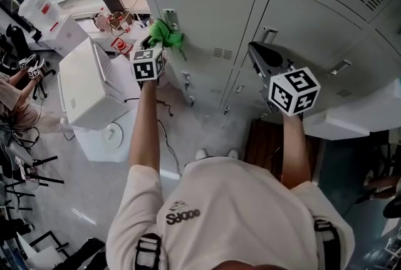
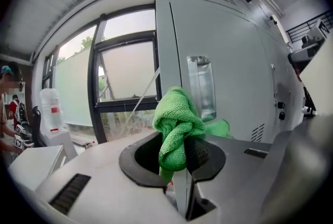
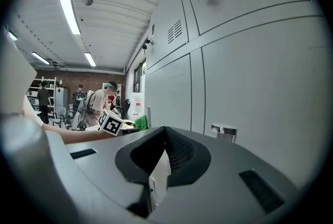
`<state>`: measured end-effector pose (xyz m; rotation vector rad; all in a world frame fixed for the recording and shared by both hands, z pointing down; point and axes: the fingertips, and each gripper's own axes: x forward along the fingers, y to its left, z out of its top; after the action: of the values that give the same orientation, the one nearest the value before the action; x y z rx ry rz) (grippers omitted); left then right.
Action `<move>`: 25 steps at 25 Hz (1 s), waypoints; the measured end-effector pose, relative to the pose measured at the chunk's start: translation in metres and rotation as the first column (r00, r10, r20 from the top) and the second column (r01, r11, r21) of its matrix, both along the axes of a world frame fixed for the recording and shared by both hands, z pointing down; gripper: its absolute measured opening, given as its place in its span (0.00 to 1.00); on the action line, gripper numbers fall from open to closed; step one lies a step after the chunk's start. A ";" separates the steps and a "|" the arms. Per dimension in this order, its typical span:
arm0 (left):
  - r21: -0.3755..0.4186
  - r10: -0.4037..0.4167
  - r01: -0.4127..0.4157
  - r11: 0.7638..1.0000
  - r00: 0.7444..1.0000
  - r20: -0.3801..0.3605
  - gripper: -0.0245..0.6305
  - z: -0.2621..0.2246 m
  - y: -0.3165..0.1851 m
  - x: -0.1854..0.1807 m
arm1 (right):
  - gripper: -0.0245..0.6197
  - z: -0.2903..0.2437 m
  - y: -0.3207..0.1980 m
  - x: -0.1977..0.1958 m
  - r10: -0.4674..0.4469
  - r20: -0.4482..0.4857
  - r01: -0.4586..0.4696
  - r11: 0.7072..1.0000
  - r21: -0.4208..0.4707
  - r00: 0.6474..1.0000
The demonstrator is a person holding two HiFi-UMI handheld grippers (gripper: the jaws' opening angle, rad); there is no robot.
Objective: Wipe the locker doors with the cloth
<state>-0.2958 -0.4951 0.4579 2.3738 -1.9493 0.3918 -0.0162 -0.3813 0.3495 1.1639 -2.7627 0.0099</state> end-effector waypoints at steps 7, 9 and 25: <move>-0.123 0.029 -0.029 0.992 1.000 0.004 0.16 0.071 0.000 0.012 | 0.05 0.006 0.004 -0.001 -0.006 -0.023 0.005 1.000 -0.013 1.000; -0.136 0.045 -0.041 0.990 0.999 0.023 0.17 0.084 0.000 0.018 | 0.05 0.008 0.005 0.000 -0.001 -0.023 0.000 1.000 -0.020 1.000; -0.073 0.167 -0.176 0.982 0.980 -0.112 0.17 0.107 0.013 0.117 | 0.05 0.026 0.006 0.025 0.070 -0.022 -0.071 0.996 -0.053 0.997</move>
<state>-0.1784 -0.4818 0.5649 2.4633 -1.6578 0.3400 0.0087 -0.3756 0.3759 1.2398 -2.6856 0.0790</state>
